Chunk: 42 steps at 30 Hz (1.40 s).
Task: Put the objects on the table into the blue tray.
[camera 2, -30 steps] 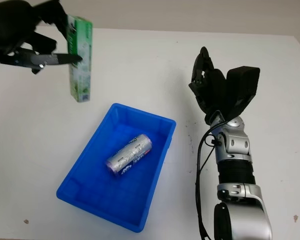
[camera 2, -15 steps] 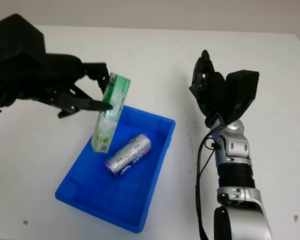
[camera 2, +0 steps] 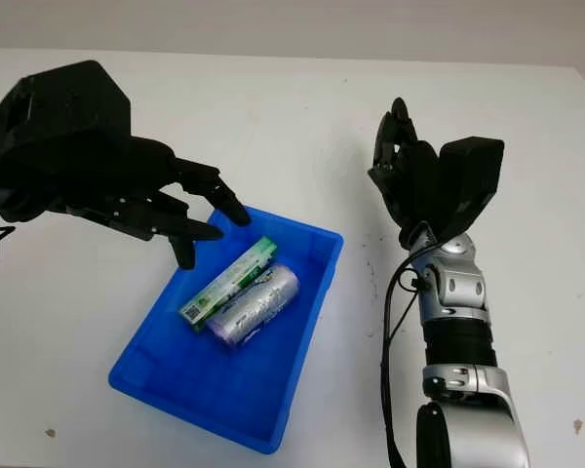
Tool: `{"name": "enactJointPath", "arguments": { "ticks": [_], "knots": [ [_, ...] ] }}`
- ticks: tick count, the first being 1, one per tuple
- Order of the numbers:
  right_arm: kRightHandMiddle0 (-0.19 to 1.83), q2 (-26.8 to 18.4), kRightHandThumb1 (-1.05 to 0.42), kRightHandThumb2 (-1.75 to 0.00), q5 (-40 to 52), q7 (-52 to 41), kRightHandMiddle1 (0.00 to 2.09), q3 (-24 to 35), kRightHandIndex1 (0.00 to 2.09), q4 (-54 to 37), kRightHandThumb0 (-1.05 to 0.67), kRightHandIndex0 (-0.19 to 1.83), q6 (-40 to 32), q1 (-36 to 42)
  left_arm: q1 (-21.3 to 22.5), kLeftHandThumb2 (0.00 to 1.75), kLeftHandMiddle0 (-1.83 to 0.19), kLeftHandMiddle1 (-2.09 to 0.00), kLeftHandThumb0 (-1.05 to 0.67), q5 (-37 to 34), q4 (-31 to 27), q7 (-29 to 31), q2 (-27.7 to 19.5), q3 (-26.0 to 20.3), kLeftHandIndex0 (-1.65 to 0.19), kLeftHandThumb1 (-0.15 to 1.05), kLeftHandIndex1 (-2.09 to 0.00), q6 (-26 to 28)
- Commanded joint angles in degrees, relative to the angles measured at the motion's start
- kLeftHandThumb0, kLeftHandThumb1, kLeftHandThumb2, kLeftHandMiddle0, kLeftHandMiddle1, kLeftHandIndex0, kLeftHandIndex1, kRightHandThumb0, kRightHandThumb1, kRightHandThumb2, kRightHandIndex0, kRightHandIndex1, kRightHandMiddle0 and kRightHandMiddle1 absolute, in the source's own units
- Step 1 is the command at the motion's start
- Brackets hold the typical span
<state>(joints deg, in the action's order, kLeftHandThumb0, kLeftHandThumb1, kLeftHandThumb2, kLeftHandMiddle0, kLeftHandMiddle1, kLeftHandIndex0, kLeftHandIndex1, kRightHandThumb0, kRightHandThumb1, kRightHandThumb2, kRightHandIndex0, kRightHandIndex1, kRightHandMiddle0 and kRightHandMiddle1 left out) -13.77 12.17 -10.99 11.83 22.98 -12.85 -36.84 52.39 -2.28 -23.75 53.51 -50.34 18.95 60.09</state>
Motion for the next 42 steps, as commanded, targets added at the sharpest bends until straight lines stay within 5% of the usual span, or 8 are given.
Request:
{"name": "enactJointPath", "arguments": {
  "ticks": [1,7,12,16,18,23,31,42],
  "knots": [
    [-0.19,-0.65,-1.05,-0.8,-0.15,0.06,0.0,0.13,0.0,-0.53,-0.65,-0.19,0.19,-0.31,0.73,0.49,-0.41,-1.98,-0.51,-0.99,0.2,-1.85,1.62,-3.56,-0.22,1.05,-2.04,-0.49],
    [-0.19,-0.6,-1.05,-0.79,0.23,0.16,0.0,0.59,0.0,-0.41,-0.67,-0.19,0.12,-0.92,-3.12,0.51,-1.09,-2.09,-0.57,-1.93,4.69,-13.21,8.28,-15.26,-0.66,1.05,-2.09,-7.15],
    [-0.19,-0.73,-1.05,-0.79,0.39,-0.12,0.0,0.67,0.0,-0.11,-0.67,-0.19,0.07,-1.47,-12.14,0.41,-0.38,-2.09,-0.56,-2.87,11.87,-30.42,20.92,-28.79,-0.07,1.05,-2.09,-21.23],
    [-0.19,-1.18,-1.05,-0.81,-0.5,-0.57,0.0,0.11,0.0,0.79,-0.68,-0.19,1.06,-2.01,-15.84,0.41,-0.28,-1.42,-0.61,-0.06,25.41,-41.76,26.59,-31.22,-0.07,1.05,-1.49,-40.72],
    [-0.19,-1.15,-1.05,-0.82,-0.58,-0.8,0.0,0.23,0.0,1.54,-0.68,-0.19,1.87,-2.37,-16.36,0.47,-0.32,-0.59,-0.6,0.68,31.92,-44.58,27.37,-31.75,-0.06,1.05,-0.93,-46.81],
    [-0.19,-1.19,-1.05,-0.82,-0.95,-1.33,0.0,0.24,0.0,4.01,-0.71,-0.19,4.1,-3.23,-14.58,0.52,-0.01,-0.02,-0.64,-0.73,48.51,-43.3,26.98,-32.22,0.04,1.05,-0.13,-58.78],
    [-0.19,-1.7,-1.05,-0.82,-1.12,-2.0,0.0,0.38,0.0,6.95,-0.73,-0.19,6.41,-4.03,-9.85,0.6,0.19,0.0,-0.76,-1.84,62.54,-37.42,25.58,-30.95,0.19,1.05,0.0,-62.56],
    [-0.19,-1.66,-1.05,-0.83,-0.98,-2.26,0.0,0.44,0.0,7.18,-0.72,-0.19,6.48,-4.44,-8.63,0.67,0.19,0.0,-0.82,-2.67,63.89,-34.69,25.75,-30.66,0.19,1.05,0.0,-62.9]
  ]
}}
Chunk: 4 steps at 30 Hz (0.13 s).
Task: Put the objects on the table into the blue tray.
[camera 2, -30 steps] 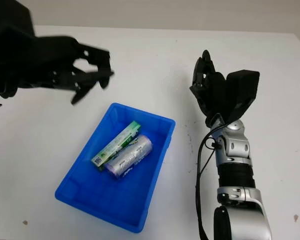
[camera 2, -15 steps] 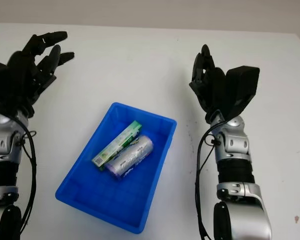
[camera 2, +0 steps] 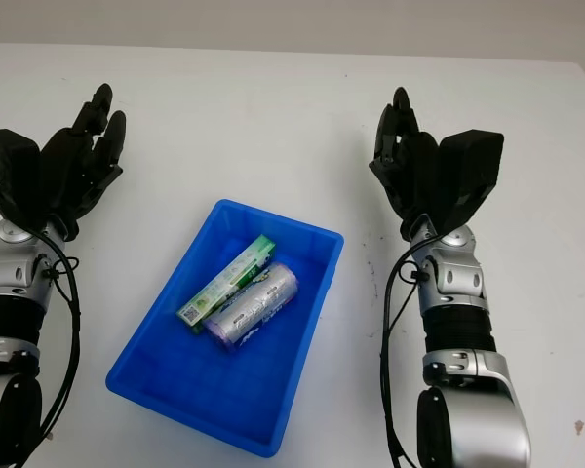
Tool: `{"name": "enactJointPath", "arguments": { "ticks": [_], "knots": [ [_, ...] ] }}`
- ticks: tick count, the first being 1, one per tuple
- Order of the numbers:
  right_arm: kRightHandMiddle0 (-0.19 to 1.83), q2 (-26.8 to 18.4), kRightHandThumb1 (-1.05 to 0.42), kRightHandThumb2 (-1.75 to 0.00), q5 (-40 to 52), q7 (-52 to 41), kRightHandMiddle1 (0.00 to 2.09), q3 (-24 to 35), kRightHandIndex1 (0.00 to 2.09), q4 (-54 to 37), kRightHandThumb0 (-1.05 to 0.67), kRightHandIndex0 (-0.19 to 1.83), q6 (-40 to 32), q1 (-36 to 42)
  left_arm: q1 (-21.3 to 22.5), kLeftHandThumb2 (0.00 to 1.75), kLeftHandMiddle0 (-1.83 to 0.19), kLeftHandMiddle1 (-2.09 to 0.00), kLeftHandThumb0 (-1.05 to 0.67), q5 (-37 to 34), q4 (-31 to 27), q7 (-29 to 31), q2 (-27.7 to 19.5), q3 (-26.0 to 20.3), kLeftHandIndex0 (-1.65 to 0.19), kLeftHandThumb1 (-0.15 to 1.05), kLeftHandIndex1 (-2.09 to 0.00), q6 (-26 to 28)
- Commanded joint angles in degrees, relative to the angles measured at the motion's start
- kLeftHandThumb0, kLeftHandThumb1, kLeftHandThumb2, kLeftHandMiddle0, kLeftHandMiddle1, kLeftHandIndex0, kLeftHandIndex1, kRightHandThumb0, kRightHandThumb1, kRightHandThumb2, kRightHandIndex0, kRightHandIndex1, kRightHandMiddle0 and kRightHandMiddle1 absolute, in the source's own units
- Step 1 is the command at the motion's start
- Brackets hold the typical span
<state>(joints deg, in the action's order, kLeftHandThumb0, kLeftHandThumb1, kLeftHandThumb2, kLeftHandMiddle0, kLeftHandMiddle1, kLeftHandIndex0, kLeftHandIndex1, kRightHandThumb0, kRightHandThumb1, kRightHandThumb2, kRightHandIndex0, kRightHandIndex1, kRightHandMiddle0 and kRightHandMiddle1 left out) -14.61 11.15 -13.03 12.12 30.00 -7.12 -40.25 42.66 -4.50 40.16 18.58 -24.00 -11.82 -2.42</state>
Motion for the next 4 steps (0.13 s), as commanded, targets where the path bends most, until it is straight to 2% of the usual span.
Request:
{"name": "enactJointPath", "arguments": {
  "ticks": [1,4],
  "knots": [
    [-0.19,-0.86,-1.05,-0.83,0.04,-0.3,0.0,0.13,0.0,0.11,-0.72,-0.19,0.67,-0.98,0.98,0.67,0.19,0.0,-0.82,-0.5,-0.22,0.22,-0.54,0.07,0.19,1.05,0.0,-0.7],
    [-0.19,-0.64,-1.05,-0.82,0.02,-0.22,0.0,0.13,0.0,-0.49,-0.71,-0.19,0.75,-0.44,0.37,0.71,0.19,0.0,-0.82,-0.51,-0.95,-0.21,-0.4,-0.03,0.19,1.05,0.0,-1.62]
  ]
}}
